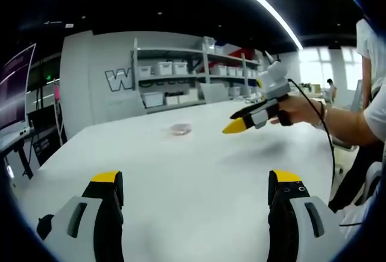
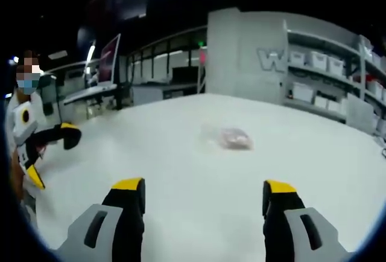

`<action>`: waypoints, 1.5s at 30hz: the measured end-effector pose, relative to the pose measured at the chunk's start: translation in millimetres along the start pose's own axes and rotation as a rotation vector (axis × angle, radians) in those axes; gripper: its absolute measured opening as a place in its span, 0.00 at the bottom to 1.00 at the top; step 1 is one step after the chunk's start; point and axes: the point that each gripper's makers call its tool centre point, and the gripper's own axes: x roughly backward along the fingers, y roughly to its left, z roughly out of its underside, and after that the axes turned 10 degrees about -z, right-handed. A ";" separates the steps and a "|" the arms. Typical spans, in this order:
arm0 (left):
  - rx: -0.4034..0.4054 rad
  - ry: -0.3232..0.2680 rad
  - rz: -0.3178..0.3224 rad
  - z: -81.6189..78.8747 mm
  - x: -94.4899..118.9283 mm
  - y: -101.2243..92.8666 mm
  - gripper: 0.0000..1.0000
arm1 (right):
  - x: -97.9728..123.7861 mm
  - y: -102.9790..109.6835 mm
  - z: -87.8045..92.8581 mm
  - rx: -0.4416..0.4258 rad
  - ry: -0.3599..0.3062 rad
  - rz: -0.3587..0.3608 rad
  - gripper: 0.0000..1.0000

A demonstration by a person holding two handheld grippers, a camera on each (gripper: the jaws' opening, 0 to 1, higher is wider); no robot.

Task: Open the resealable bag by pulling the two sides of the seal apart until the entire bag opening is separated and visibly accessible.

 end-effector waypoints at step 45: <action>-0.004 0.001 -0.020 -1.2 5.3 1.3 1.00 | -25.3 -30.0 -6.4 0.010 0.026 0.037 0.78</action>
